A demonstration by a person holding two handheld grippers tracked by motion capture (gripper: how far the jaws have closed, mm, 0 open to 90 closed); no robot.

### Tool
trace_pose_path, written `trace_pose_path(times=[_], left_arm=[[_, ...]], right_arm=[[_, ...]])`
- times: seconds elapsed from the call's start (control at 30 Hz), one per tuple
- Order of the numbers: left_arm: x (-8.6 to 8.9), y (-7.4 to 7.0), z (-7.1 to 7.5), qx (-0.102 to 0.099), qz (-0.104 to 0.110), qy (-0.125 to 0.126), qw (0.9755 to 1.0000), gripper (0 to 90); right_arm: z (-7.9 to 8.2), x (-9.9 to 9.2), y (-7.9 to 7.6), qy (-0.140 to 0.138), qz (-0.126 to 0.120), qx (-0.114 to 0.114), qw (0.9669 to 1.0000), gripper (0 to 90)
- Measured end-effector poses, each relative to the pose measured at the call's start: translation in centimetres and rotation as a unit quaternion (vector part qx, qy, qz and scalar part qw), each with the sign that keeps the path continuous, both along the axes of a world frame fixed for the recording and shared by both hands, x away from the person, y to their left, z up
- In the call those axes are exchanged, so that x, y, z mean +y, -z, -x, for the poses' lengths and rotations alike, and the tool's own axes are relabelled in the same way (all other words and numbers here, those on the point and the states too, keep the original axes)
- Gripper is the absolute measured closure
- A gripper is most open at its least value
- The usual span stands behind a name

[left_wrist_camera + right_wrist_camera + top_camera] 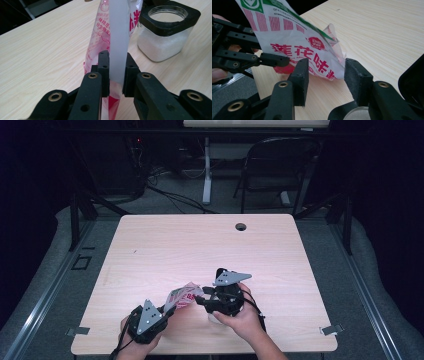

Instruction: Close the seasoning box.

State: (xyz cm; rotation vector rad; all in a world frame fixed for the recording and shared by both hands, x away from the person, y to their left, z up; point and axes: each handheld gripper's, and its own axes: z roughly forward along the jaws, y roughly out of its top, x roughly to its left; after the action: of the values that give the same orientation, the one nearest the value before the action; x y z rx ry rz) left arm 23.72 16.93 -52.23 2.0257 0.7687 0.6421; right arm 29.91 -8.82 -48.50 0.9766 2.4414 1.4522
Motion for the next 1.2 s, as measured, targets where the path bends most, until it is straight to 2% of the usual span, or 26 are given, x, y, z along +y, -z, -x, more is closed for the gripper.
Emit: trace_pose_path(times=[0.13, 0.5, 0.8, 1.2], left_arm=[[0.4, -0.2, -0.2, 0.002, 0.006, -0.005, 1.0000, 81.0], [1.8, -0.8, -0.9, -0.003, 0.031, -0.027, 0.9992, 81.3], [3.2, -1.4, -1.5, -0.006, 0.054, -0.042, 0.9977, 81.3], [4.5, -2.0, -2.2, -0.019, 0.059, -0.061, 0.9962, 81.5]], right_arm=[[0.0, -0.2, 0.0, -0.001, -0.006, 0.007, 1.0000, 54.6], [0.4, -1.0, -0.5, 0.010, -0.022, 0.003, 0.9997, 54.2], [0.5, -1.6, -0.6, 0.020, -0.023, 0.000, 0.9996, 54.5], [0.8, -2.6, -0.6, 0.038, -0.026, -0.003, 0.9989, 54.7]])
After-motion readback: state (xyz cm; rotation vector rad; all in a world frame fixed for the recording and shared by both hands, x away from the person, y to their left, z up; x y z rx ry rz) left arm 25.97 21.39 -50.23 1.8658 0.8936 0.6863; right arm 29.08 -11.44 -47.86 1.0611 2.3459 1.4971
